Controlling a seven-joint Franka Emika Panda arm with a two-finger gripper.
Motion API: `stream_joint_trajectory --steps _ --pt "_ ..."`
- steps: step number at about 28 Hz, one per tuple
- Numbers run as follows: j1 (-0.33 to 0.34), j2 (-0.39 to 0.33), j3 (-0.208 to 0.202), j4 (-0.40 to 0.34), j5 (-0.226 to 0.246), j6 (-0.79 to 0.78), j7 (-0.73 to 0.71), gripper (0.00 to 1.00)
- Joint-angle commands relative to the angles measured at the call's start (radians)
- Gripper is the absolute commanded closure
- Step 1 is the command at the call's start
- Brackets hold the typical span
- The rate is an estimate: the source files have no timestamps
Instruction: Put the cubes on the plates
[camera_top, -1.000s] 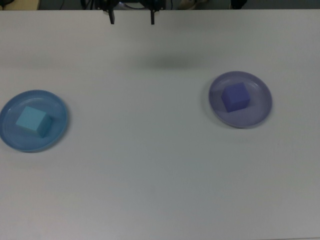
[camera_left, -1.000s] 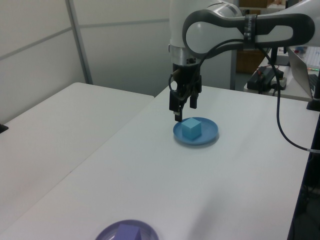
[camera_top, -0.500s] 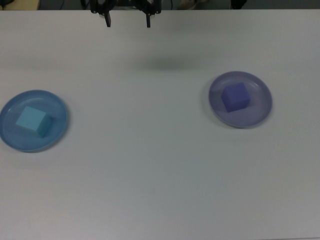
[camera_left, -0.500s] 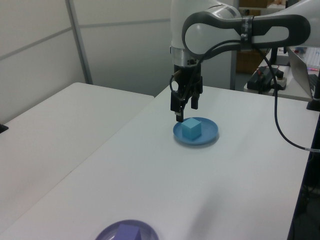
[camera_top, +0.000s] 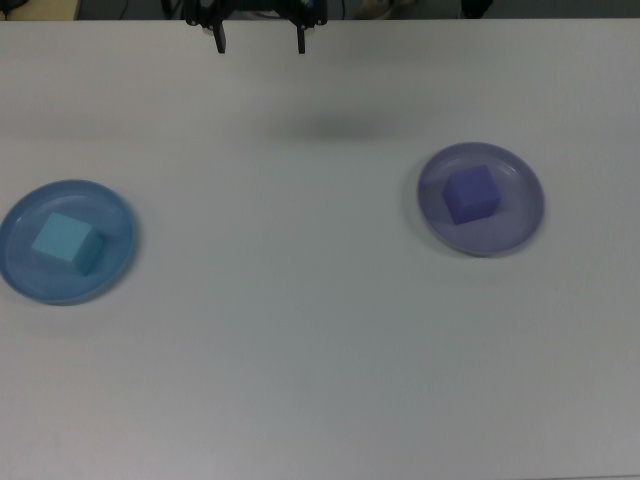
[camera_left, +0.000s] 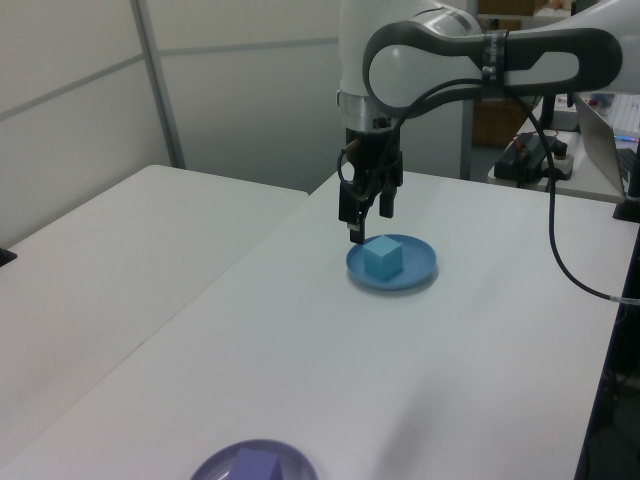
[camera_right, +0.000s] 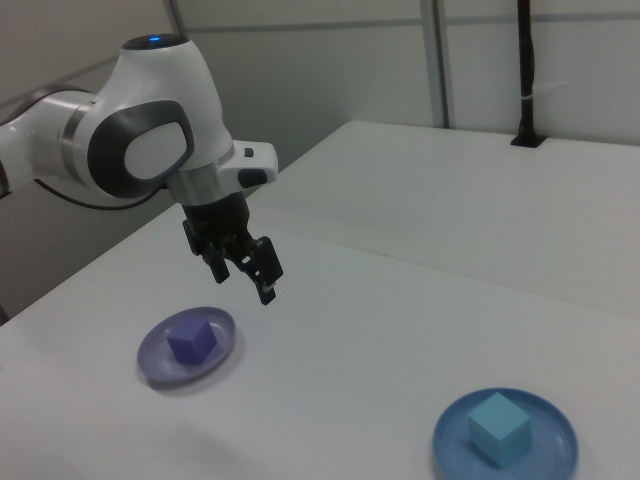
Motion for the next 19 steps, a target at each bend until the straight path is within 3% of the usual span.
stream_joint_trajectory --steps 1,13,19 --pt "0.007 -0.003 0.001 0.006 0.026 -0.027 -0.008 0.0" --pt "0.013 -0.003 0.006 0.021 0.049 -0.047 -0.011 0.0" --pt "0.011 -0.003 0.004 0.067 0.049 -0.117 -0.022 0.0"
